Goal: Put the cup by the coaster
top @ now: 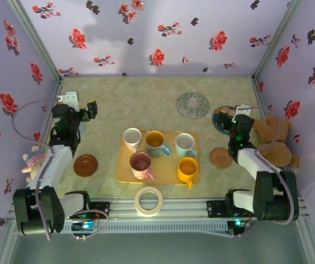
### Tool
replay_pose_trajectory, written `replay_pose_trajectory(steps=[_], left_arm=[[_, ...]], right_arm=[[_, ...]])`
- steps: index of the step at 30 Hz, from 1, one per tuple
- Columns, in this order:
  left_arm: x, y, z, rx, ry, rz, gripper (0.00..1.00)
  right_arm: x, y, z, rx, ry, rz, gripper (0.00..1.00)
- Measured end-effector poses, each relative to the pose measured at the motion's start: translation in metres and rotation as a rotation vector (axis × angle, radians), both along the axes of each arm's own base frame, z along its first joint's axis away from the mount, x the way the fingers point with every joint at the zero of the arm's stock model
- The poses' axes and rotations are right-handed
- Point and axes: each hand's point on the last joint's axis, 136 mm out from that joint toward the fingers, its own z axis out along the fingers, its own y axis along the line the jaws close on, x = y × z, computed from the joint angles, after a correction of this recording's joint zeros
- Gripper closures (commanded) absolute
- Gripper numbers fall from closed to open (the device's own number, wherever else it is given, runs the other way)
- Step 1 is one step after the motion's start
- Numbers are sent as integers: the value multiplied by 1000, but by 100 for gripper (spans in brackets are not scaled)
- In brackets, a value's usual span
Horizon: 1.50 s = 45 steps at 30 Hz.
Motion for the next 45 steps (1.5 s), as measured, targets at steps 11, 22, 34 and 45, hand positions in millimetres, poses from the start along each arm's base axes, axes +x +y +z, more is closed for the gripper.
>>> replay_pose_trajectory(steps=[11, 22, 34, 45], left_arm=[[-12, 2, 31, -108, 221, 53, 1], [-24, 4, -1, -206, 546, 143, 1], [-26, 15, -65, -230, 799, 232, 1], [-25, 24, -97, -272, 895, 298, 8]], right_arm=[[-11, 24, 64, 86, 67, 108, 1], [-25, 78, 89, 196, 186, 351, 1], [-35, 133, 80, 277, 292, 558, 1], [-38, 166, 81, 317, 294, 634, 0]])
